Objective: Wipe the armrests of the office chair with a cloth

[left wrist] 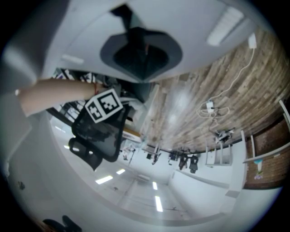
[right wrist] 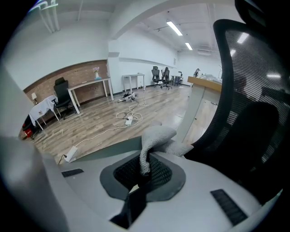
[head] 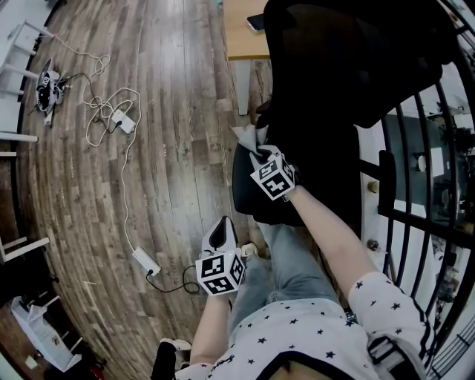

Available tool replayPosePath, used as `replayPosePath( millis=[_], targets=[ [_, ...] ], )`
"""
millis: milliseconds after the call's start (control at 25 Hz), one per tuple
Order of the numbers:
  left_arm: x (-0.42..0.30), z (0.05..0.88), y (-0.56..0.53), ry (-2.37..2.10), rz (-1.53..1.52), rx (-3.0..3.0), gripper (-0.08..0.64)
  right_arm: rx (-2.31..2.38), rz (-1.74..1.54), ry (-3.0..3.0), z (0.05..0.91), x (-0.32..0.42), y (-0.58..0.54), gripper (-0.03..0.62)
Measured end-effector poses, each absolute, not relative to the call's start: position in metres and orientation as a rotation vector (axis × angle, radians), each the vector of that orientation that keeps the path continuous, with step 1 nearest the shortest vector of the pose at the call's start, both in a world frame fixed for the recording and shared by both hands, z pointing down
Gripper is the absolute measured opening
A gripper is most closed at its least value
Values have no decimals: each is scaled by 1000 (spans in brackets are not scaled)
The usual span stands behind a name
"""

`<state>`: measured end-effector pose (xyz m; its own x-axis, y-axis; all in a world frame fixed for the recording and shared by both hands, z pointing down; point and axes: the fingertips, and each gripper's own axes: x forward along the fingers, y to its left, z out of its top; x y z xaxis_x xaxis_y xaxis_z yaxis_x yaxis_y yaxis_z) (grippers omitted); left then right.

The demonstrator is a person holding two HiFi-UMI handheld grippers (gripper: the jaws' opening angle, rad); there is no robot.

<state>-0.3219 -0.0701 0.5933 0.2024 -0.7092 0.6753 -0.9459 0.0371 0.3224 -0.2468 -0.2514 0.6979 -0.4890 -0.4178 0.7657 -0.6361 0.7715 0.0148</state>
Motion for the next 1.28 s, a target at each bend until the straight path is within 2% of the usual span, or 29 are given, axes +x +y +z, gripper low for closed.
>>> replayPosePath(
  millis=[1280],
  targets=[
    [-316, 578, -16, -1567, 397, 1747, 6, 692, 358, -2162, 696, -251, -160, 31]
  ],
)
